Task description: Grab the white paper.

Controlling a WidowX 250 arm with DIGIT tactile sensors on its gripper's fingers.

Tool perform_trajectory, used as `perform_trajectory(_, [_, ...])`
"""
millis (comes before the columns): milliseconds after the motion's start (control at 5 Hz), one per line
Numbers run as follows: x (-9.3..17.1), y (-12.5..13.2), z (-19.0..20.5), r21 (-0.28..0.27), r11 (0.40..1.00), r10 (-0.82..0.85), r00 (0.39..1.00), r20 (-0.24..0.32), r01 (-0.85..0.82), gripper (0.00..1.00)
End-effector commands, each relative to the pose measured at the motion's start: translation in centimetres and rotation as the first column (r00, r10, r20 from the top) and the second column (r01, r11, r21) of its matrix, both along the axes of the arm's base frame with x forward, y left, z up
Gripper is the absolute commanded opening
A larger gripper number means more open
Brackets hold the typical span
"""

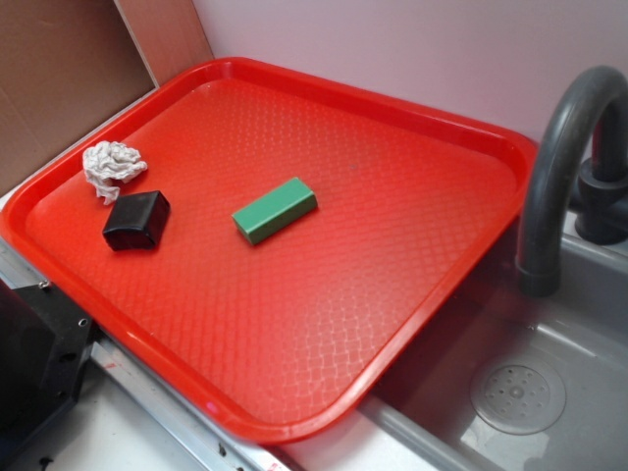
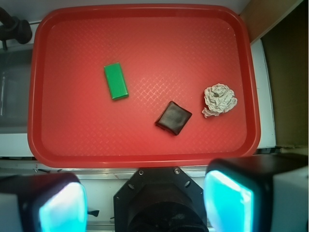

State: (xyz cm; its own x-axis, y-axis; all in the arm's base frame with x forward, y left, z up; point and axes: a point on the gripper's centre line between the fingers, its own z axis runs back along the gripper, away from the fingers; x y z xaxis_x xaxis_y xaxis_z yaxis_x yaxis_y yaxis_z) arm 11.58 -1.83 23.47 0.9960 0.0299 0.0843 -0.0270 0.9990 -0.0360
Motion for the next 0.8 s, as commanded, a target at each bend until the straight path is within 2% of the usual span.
perform_trajectory(0, [0.0, 0.0, 0.0, 0.0, 1.0, 0.0, 1.0, 0.0, 0.0, 1.0])
perform_trajectory(200, [1.3, 1.7, -1.1, 0.012, 0.969, 0.247, 0.967, 0.06, -0.248, 1.0])
perform_trajectory(400, [2.5, 4.4, -3.0, 0.015, 0.876, 0.476, 0.871, 0.119, -0.481, 1.0])
perform_trajectory(600, [2.8, 6.9, -4.5, 0.015, 0.772, 0.625, 0.764, 0.158, -0.635, 1.0])
